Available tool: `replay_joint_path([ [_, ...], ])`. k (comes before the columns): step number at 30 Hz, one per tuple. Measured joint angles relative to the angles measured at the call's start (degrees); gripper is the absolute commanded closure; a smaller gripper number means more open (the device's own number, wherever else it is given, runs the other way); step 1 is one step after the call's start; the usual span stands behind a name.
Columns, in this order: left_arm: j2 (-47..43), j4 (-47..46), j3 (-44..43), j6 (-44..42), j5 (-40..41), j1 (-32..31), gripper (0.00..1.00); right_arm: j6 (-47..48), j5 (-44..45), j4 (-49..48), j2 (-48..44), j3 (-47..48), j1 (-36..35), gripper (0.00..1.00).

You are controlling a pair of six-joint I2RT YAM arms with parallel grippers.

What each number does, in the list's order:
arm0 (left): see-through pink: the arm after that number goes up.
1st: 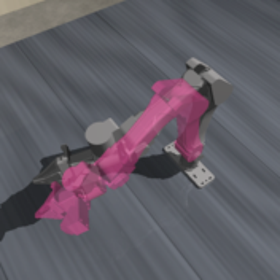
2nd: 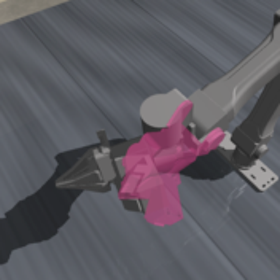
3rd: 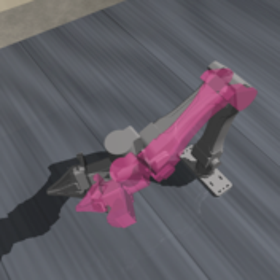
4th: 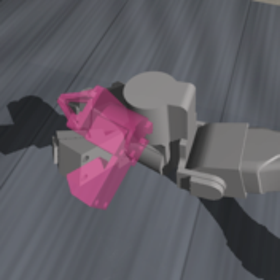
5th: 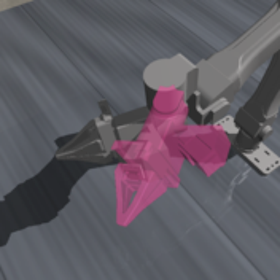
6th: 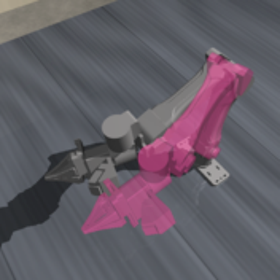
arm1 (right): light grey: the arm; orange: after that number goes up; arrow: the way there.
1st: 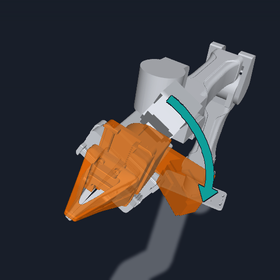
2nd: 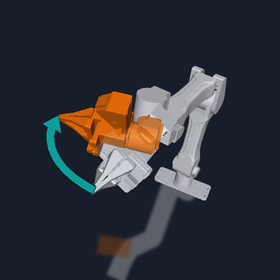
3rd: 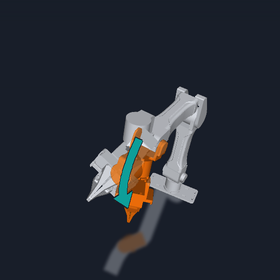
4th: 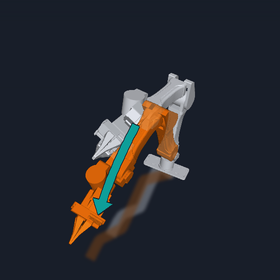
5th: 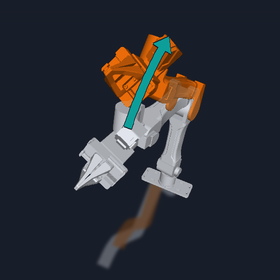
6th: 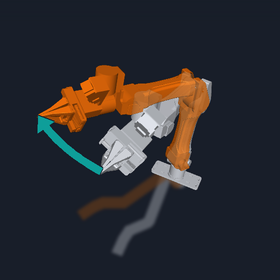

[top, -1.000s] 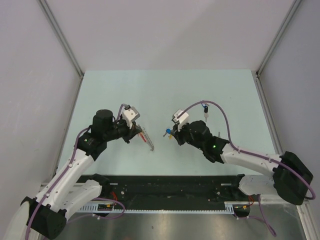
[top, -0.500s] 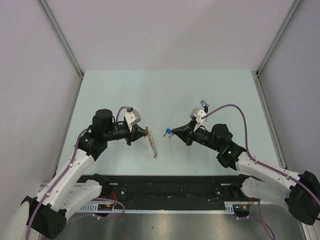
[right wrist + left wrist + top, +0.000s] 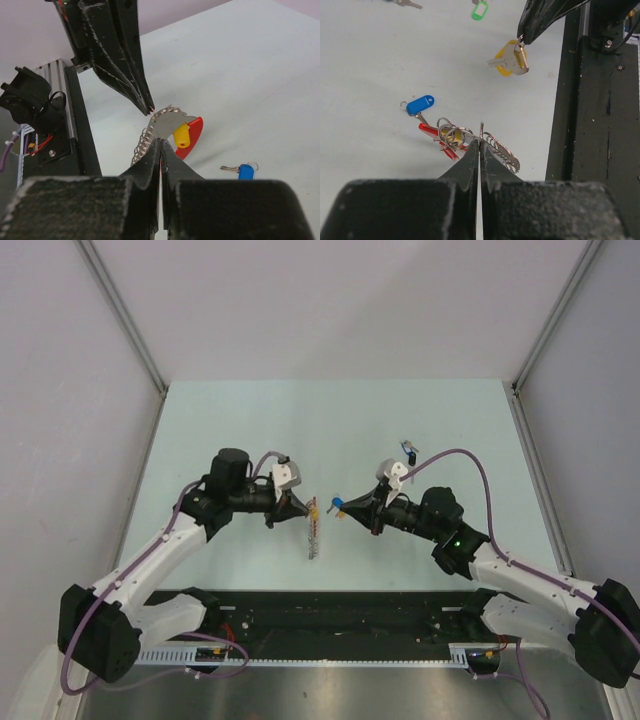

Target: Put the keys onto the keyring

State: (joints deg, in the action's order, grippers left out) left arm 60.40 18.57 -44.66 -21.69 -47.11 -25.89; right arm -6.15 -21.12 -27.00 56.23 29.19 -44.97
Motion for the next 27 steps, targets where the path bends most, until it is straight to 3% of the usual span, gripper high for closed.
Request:
replay_joint_path([
  [27, 3.67, -1.60, 2.78, -8.76, 1.95, -6.97, 0.99, 8.02, -11.17, -2.69, 8.39, -2.10, -1.09, 1.00],
])
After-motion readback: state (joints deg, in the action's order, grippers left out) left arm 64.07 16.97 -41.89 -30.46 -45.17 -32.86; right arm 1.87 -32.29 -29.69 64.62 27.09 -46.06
